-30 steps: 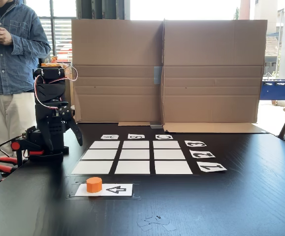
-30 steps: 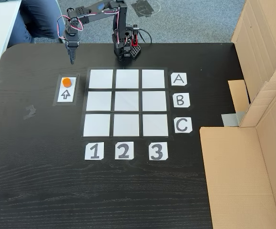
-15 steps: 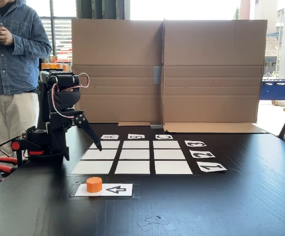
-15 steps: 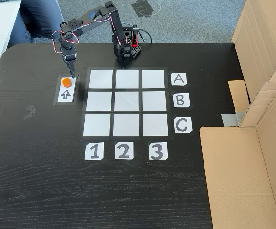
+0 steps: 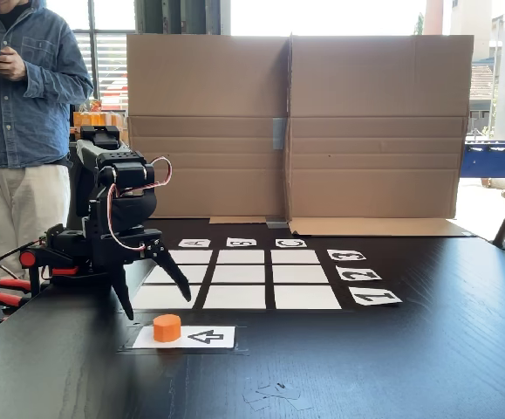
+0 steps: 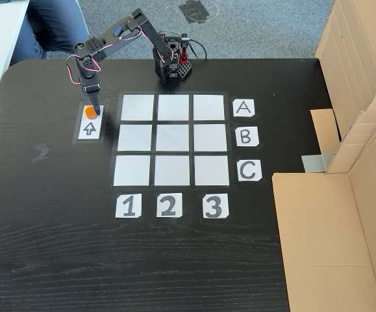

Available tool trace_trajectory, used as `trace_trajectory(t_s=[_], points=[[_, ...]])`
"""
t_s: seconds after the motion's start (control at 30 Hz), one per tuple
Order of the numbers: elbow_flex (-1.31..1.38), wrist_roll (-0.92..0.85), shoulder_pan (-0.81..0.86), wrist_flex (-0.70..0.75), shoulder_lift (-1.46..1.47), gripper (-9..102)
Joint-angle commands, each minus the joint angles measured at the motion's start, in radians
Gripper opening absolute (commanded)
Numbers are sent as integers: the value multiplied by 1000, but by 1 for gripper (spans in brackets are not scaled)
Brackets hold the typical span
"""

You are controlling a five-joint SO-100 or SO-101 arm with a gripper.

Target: Pick up the round, orange token and place it in the grid on square A1.

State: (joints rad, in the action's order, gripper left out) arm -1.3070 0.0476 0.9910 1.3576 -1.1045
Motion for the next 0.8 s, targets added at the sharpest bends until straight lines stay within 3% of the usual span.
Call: trace_trajectory(t_s=[0.0, 0.77], points=[[55, -2, -12, -8, 12, 38], [129, 3, -35, -75, 91, 38]])
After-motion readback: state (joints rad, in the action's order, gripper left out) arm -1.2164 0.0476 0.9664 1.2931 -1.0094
